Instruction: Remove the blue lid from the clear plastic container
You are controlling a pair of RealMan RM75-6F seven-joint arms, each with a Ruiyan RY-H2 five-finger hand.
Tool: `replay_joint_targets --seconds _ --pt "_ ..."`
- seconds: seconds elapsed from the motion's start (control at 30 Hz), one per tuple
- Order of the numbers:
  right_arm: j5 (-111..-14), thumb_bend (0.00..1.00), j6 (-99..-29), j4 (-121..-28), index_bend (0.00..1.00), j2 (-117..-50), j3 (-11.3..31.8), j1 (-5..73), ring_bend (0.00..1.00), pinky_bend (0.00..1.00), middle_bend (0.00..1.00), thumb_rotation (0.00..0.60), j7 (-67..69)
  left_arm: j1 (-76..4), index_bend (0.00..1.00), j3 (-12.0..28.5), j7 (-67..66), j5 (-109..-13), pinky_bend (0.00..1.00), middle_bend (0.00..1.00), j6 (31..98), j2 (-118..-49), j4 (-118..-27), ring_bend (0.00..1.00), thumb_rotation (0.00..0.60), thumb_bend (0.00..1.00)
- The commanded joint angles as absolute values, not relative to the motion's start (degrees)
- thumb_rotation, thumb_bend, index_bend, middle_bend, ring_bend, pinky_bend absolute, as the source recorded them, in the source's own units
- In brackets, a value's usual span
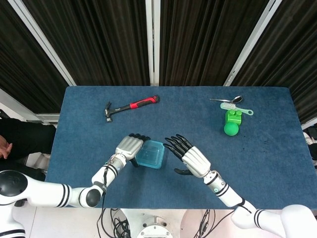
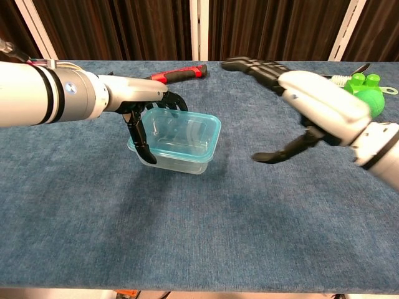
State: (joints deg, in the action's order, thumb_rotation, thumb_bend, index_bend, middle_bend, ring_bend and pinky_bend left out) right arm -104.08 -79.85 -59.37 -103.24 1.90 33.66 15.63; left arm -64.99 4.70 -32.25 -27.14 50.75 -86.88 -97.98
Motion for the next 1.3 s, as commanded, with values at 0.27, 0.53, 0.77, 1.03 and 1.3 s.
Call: replay_joint_targets --seconds 0.27,0.53,0.77,1.03,1.3 --pt "-105.8 0.03 -81.6 -50.8 0.00 -110.7 0.5 36.5 0.00 0.00 0.00 0.600 17.9 -65.1 0.17 4.5 -32.1 -27.7 0.15 0.19 50.4 -87.6 -97.6 0.11 0.600 0.00" --pt "-105.9 0.03 -82.4 -45.3 0.00 -114.8 -0.3 37.3 0.00 0.00 0.00 0.600 17.1 -65.4 0.16 4.3 -31.8 -28.5 0.15 0.19 49.5 -88.2 -96.7 0.11 0.600 0.00" --pt "-105.4 0.03 -83.4 -42.4 0.00 -116.8 -0.1 38.3 0.00 0.00 0.00 0.600 17.9 -65.3 0.15 4.2 -31.3 -29.0 0.15 0.18 49.2 -88.2 -96.4 0.11 0.600 0.00" --pt "-104.6 0.03 -84.5 -42.1 0.00 -116.8 0.3 39.2 0.00 0.00 0.00 0.600 18.8 -64.6 0.14 3.8 -30.4 -30.2 0.15 0.18 49.4 -88.3 -96.2 0.11 0.600 0.00" --pt "-104.0 0.03 -84.2 -43.4 0.00 -115.9 0.0 39.7 0.00 0.00 0.00 0.600 18.0 -64.5 0.14 3.8 -30.4 -31.2 0.15 0.18 49.7 -88.5 -96.3 0.11 0.600 0.00"
